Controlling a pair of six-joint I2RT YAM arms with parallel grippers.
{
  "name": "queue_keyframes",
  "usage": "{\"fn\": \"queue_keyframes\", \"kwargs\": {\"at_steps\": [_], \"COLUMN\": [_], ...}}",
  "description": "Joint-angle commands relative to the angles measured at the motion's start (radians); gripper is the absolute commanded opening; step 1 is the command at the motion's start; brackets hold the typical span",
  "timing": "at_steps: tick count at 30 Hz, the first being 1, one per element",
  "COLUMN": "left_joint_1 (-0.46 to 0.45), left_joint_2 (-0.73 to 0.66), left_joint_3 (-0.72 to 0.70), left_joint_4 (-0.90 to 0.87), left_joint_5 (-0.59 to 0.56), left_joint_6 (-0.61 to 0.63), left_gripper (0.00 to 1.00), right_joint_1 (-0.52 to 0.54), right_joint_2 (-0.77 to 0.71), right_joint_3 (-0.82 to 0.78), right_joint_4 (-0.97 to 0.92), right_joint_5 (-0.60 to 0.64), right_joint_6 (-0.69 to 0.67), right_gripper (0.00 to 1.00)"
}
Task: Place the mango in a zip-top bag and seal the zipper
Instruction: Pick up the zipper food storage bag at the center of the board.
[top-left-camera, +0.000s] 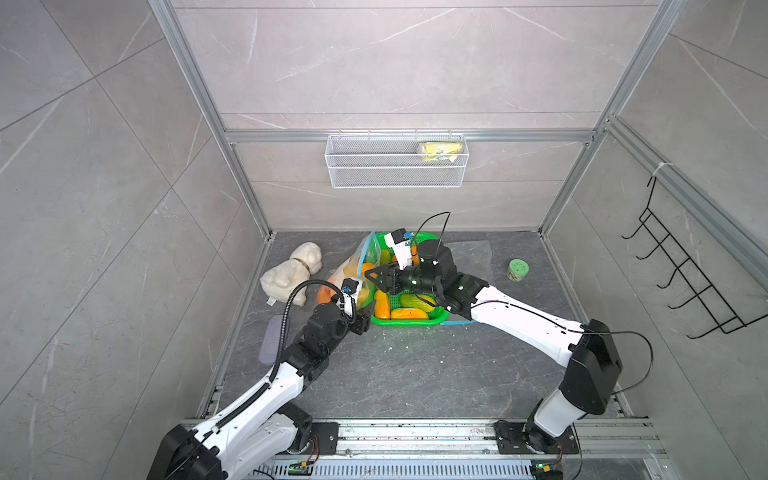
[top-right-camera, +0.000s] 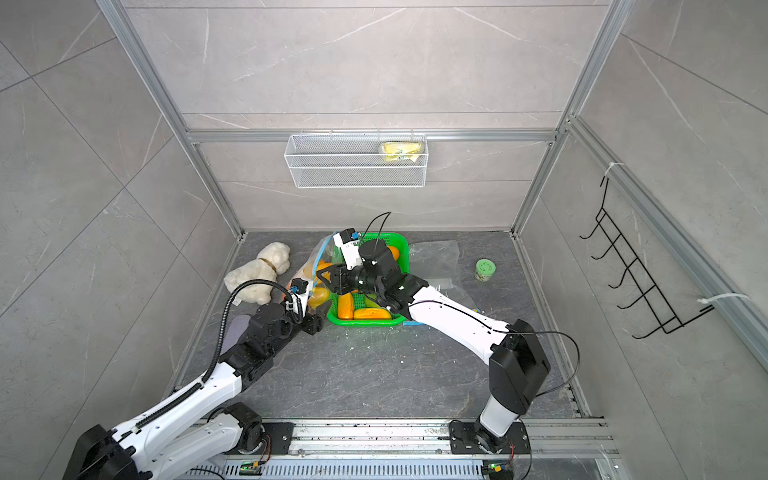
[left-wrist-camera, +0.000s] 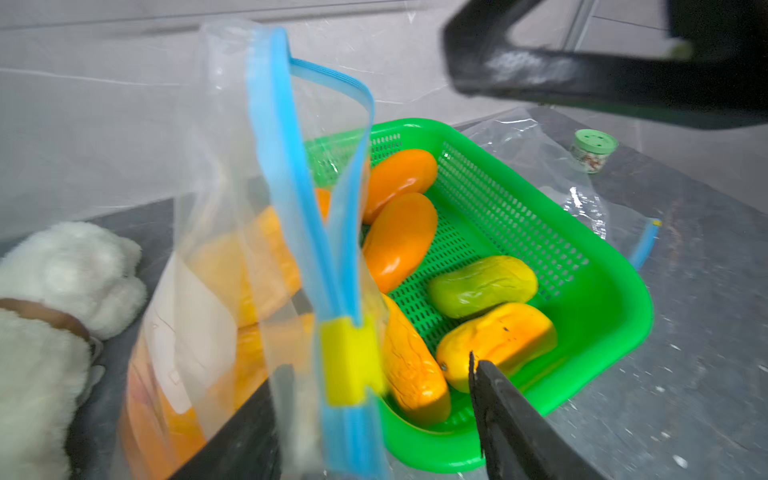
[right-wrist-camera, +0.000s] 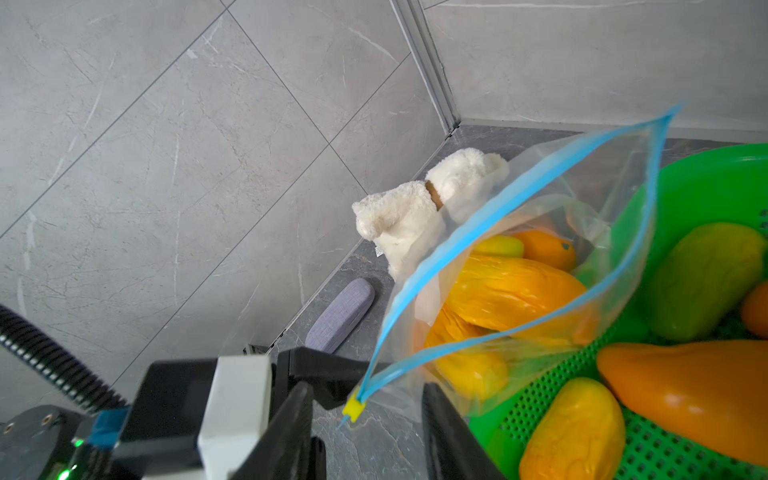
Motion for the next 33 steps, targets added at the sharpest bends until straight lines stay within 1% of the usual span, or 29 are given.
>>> {"fn": "queue_keyframes", "kwargs": {"at_steps": [1, 2, 5, 6, 7, 10, 12, 14, 15, 16, 18, 19, 21, 23, 25, 28, 30, 32, 33], "left_joint_1": [-0.014, -0.018, -0.021, -0.022, -0.022, -0.023, -0.024, -0.025, -0.024, -0.024, -0.024, -0.024, -0.025, -0.025, -0.023, -0.018, -0.001, 0.036, 0.069], "left_joint_2": [0.028, 0.036, 0.038, 0.037, 0.038, 0.037, 0.011, -0.03, -0.053, -0.077, -0.113, -0.128, -0.155, -0.173, -0.181, -0.184, -0.178, -0.168, -0.162], "left_joint_3": [0.014, 0.006, -0.031, -0.041, -0.049, -0.05, -0.06, -0.069, -0.069, -0.06, -0.035, -0.018, 0.011, 0.053, 0.107, 0.179, 0.229, 0.271, 0.294], "left_joint_4": [0.217, 0.25, 0.361, 0.394, 0.409, 0.407, 0.409, 0.4, 0.386, 0.355, 0.289, 0.253, 0.182, 0.106, 0.019, -0.097, -0.171, -0.233, -0.269], "left_joint_5": [-0.145, -0.168, -0.192, -0.185, -0.174, -0.139, -0.114, -0.092, -0.084, -0.071, -0.053, -0.035, 0.001, 0.027, 0.053, 0.103, 0.139, 0.204, 0.267], "left_joint_6": [0.105, 0.11, 0.121, 0.122, 0.131, 0.154, 0.162, 0.169, 0.173, 0.182, 0.197, 0.209, 0.231, 0.26, 0.293, 0.363, 0.391, 0.401, 0.408], "left_gripper": [0.64, 0.61, 0.56, 0.55, 0.52, 0.31, 0.21, 0.03, 0.01, 0.0, 0.0, 0.0, 0.0, 0.0, 0.0, 0.0, 0.0, 0.0, 0.0], "right_joint_1": [-0.036, -0.046, -0.078, -0.089, -0.098, -0.117, -0.124, -0.133, -0.134, -0.135, -0.135, -0.136, -0.136, -0.135, -0.135, -0.134, -0.134, -0.135, -0.134], "right_joint_2": [-0.092, -0.111, -0.168, -0.185, -0.2, -0.229, -0.235, -0.236, -0.236, -0.239, -0.238, -0.232, -0.212, -0.189, -0.175, -0.162, -0.149, -0.128, -0.118], "right_joint_3": [-0.062, -0.079, -0.132, -0.146, -0.159, -0.173, -0.164, -0.149, -0.137, -0.131, -0.121, -0.108, -0.075, -0.036, -0.039, -0.075, -0.078, -0.05, -0.038], "right_joint_4": [0.028, 0.026, 0.018, 0.01, 0.006, -0.029, -0.072, -0.115, -0.137, -0.145, -0.152, -0.16, -0.172, -0.183, -0.115, 0.018, 0.098, 0.101, 0.102], "right_joint_5": [-0.007, -0.006, -0.007, -0.008, -0.007, -0.03, -0.05, -0.074, -0.075, -0.081, -0.12, -0.148, -0.162, -0.227, -0.281, -0.377, -0.432, -0.469, -0.492], "right_joint_6": [0.017, 0.017, 0.005, -0.002, -0.01, -0.061, -0.12, -0.202, -0.251, -0.308, -0.42, -0.481, -0.574, -0.698, -0.817, -0.946, -0.965, -0.991, -1.005], "right_gripper": [0.47, 0.47, 0.48, 0.48, 0.48, 0.51, 0.54, 0.56, 0.57, 0.59, 0.65, 0.67, 0.67, 0.69, 0.71, 0.73, 0.73, 0.72, 0.71]}}
